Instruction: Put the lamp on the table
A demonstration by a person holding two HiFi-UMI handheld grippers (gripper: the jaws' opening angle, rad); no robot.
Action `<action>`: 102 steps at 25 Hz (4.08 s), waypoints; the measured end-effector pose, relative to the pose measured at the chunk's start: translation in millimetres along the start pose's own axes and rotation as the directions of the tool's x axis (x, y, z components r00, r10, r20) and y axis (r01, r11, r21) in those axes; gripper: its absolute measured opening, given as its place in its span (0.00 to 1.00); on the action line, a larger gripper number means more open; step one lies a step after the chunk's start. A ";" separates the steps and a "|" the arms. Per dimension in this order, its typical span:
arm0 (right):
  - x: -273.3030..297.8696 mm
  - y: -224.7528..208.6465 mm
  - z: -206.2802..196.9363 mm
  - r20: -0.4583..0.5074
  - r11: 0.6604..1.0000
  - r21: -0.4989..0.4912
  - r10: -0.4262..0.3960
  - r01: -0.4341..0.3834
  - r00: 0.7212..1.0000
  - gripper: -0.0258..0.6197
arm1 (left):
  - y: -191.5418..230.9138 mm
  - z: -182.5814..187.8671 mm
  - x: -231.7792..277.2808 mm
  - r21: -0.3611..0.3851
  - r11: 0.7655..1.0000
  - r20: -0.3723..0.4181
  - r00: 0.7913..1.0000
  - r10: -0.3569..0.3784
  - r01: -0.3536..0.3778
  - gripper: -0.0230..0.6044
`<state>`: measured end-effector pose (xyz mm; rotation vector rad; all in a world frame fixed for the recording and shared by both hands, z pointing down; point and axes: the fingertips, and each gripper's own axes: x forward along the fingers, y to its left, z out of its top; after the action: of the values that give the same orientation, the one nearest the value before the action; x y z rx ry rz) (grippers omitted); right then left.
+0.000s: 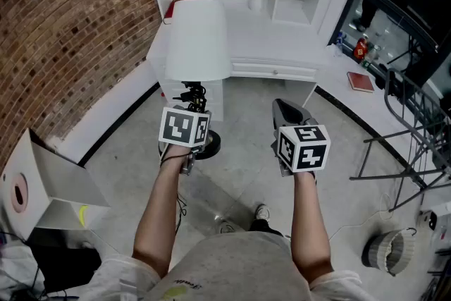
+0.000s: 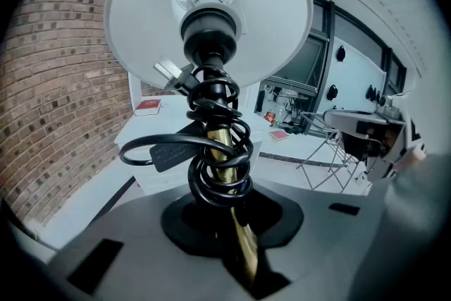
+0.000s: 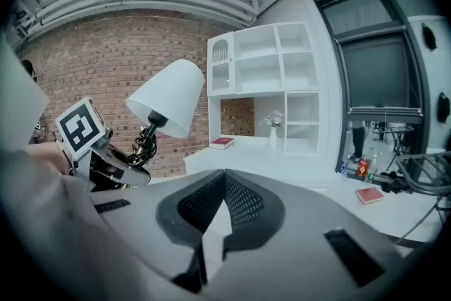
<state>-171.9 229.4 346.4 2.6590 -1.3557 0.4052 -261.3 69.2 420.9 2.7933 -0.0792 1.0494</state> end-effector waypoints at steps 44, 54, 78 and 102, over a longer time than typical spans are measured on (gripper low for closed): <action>115.0 -152.0 22.2 -0.009 0.982 0.018 0.189 -0.189 0.982 0.04 | -51.8 117.2 130.8 -0.037 0.994 -0.011 0.994 0.107 -0.107 0.14; 130.8 -190.4 25.1 -0.016 0.975 0.010 0.224 -0.224 0.974 0.04 | -69.7 140.6 160.7 -0.051 0.990 -0.013 0.992 0.129 -0.130 0.14; 185.9 -223.3 23.1 -0.029 0.969 -0.021 0.245 -0.246 0.969 0.04 | -49.9 171.2 214.1 -0.067 0.987 -0.002 0.989 0.146 -0.145 0.14; 346.5 -201.7 89.9 -0.050 0.989 -0.031 0.140 -0.142 0.989 0.04 | 99.0 261.3 283.8 -0.012 0.999 -0.017 0.999 0.050 -0.050 0.14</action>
<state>201.4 58.7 363.9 2.5182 -1.5278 0.4532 111.9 -69.9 426.3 2.7848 -0.1544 1.0789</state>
